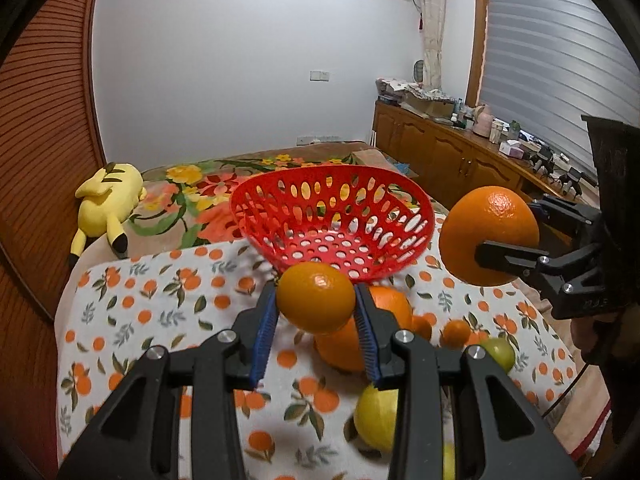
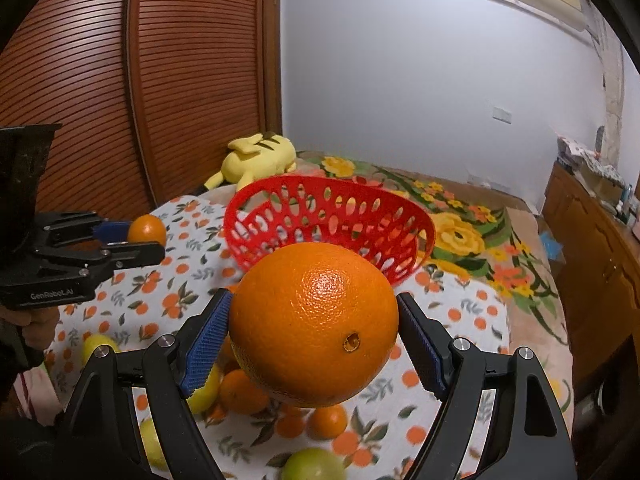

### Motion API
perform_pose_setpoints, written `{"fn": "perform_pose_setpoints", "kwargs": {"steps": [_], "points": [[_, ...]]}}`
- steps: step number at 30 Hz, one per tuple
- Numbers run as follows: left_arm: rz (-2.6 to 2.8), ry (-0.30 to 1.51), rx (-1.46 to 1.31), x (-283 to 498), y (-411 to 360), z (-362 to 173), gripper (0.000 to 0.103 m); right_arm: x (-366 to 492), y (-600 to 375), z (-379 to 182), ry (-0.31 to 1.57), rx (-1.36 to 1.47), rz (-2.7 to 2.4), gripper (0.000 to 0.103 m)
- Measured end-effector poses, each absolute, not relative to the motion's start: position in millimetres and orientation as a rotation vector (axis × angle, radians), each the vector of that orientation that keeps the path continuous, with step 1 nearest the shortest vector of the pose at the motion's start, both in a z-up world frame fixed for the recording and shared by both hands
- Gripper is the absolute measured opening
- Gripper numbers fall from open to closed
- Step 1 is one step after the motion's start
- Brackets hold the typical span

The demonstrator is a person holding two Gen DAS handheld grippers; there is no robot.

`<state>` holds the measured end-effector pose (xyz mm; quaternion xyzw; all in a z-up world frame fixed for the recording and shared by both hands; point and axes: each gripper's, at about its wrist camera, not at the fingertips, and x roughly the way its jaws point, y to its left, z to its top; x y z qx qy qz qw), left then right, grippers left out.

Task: Organize fruits
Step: 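Carry both fruits into the red basket and open both grippers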

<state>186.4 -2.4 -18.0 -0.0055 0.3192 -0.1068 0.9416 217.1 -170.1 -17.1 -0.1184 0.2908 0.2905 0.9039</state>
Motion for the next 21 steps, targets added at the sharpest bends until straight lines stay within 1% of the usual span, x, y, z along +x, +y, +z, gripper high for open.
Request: {"fn": "perform_pose_setpoints", "kwargs": {"steps": [12, 21], "points": [[-0.212, 0.668, 0.013, 226, -6, -18, 0.036, 268, -153, -16, 0.627, -0.299, 0.638, 0.083], [-0.216, 0.688, 0.006, 250, 0, -26, 0.036, 303, -132, -38, 0.702, -0.373, 0.661, 0.083]]}}
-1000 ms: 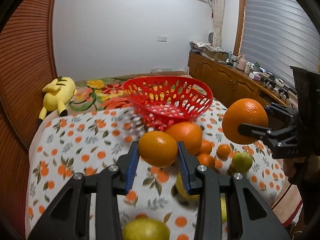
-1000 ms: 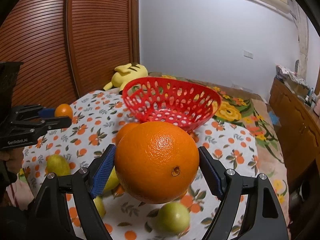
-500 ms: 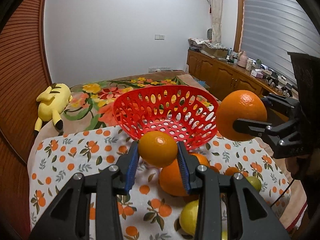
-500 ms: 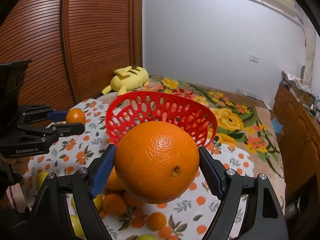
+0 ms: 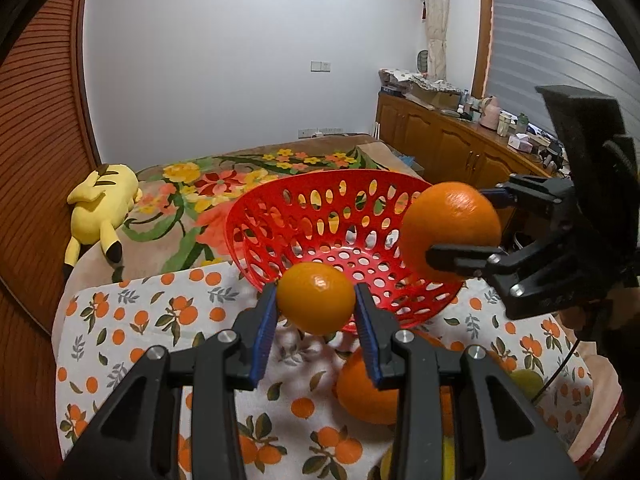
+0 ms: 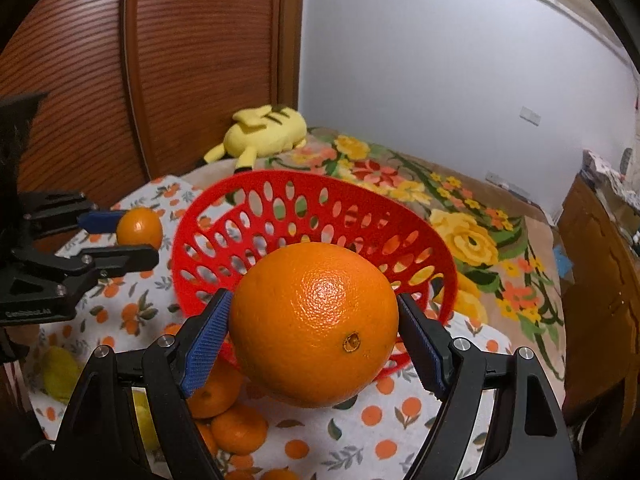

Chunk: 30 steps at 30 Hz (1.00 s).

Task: Organize fruits
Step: 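Carry both fruits into the red basket and open both grippers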

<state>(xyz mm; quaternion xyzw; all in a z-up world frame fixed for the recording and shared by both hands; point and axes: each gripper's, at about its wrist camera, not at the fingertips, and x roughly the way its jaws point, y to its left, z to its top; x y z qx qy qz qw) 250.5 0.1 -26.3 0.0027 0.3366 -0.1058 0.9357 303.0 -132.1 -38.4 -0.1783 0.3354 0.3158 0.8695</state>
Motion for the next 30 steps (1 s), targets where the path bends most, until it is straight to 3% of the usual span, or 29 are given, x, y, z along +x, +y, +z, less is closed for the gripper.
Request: {"fn": "perform_pose_setpoints", "kwargs": {"steps": [30], "points": [[-0.234, 0.727, 0.022, 289, 1, -39, 0.036, 354, -88, -91, 0.968, -0.555, 0.658, 0.085]]}}
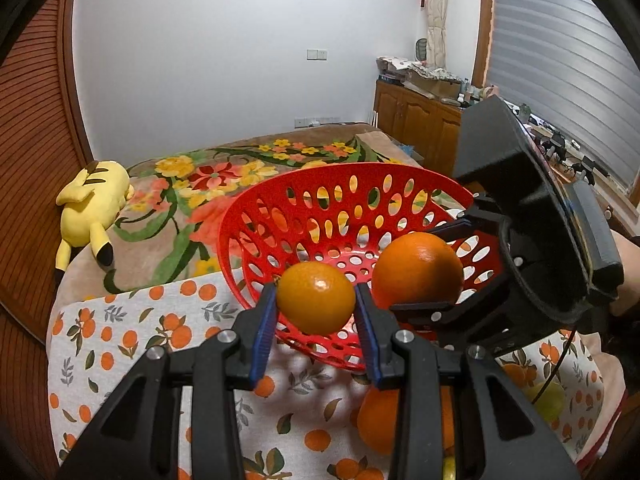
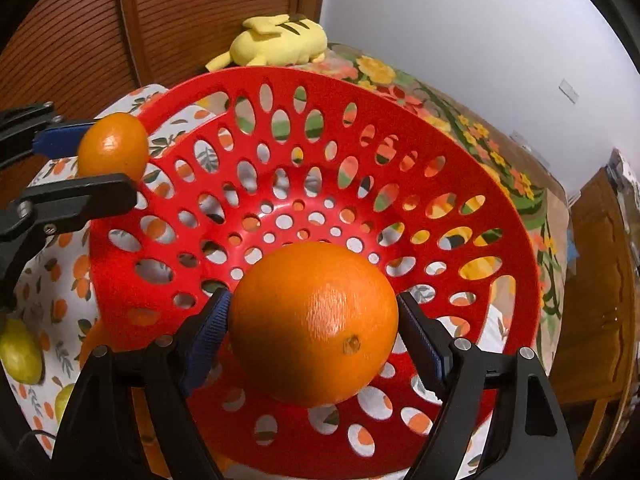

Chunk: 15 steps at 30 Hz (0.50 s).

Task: Organize fruits
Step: 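Carry both fruits into the red basket and open both grippers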

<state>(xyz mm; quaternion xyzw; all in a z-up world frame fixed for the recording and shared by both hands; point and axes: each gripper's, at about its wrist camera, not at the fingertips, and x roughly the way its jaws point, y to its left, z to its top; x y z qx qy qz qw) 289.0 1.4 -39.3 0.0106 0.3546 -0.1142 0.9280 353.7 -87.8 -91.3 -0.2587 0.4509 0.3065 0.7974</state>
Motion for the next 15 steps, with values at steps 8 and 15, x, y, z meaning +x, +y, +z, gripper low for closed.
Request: {"fn": "perform_pose_setpoints", "kwargs": {"steps": [8, 15], "points": [[-0.245, 0.737, 0.026, 295, 0, -41, 0.036, 353, -102, -61, 0.890, -0.486, 0.631, 0.086], [-0.254, 0.761, 0.050, 300, -12, -47, 0.042, 335, -129, -43, 0.848, -0.430, 0.613, 0.086]]}}
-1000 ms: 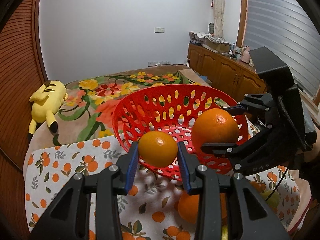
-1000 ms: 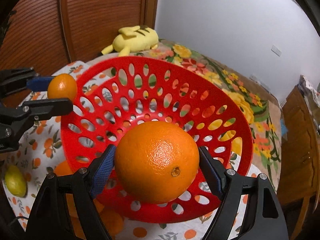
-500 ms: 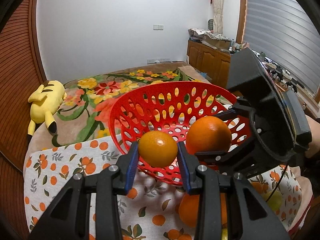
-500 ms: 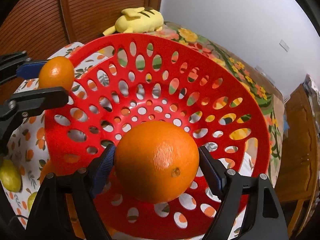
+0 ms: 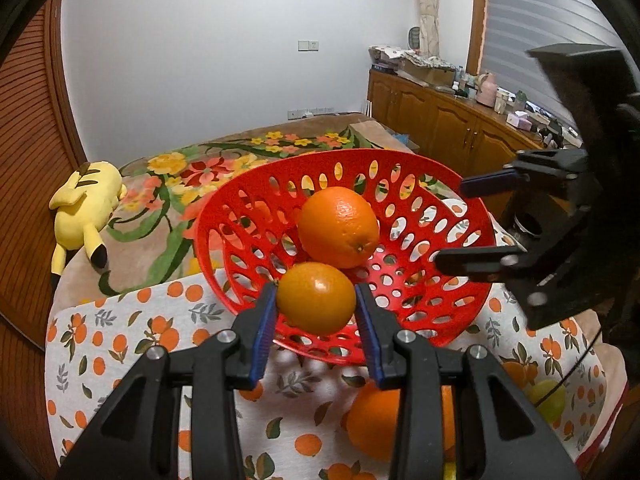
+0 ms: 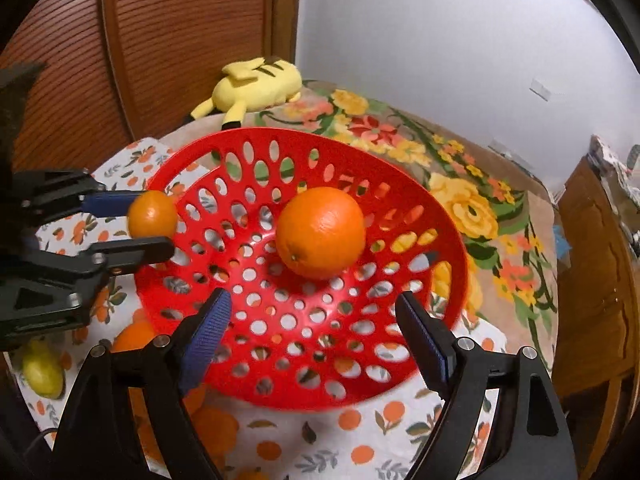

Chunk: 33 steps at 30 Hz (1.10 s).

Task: Organize fruits
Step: 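Carry both fruits into the red basket and open both grippers, then grasp a yellow pomelo with the left gripper while the right gripper grasps a green pear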

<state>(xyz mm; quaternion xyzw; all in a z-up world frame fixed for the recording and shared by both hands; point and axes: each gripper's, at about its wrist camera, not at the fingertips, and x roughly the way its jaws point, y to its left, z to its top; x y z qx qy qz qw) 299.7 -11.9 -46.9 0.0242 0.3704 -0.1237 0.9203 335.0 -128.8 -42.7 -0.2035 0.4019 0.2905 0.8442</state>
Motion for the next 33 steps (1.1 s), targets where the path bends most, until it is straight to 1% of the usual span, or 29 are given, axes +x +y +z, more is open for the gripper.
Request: {"fn": "perform_pose_setpoints", "kwargs": {"steps": [1, 11, 15, 20, 26, 33], "points": [[-0.253, 0.760, 0.049, 299, -13, -47, 0.045, 333, -131, -41, 0.848, -0.421, 0.611, 0.086], [-0.264, 0.756, 0.032, 282, -18, -36, 0.051, 303, -163, -22, 0.800, -0.317, 0.577, 0.086], [-0.268, 0.738, 0.027, 259, -16, -29, 0.057, 278, -179, -18, 0.775, -0.266, 0.565, 0.086], [-0.271, 0.735, 0.031, 230, -17, -25, 0.059, 242, -192, -17, 0.747, -0.226, 0.552, 0.086], [-0.265, 0.732, 0.028, 197, -15, -29, 0.060, 202, -202, -30, 0.732, -0.194, 0.541, 0.086], [-0.247, 0.740, 0.010, 161, -9, -39, 0.065, 172, -213, -55, 0.742, -0.143, 0.520, 0.086]]}}
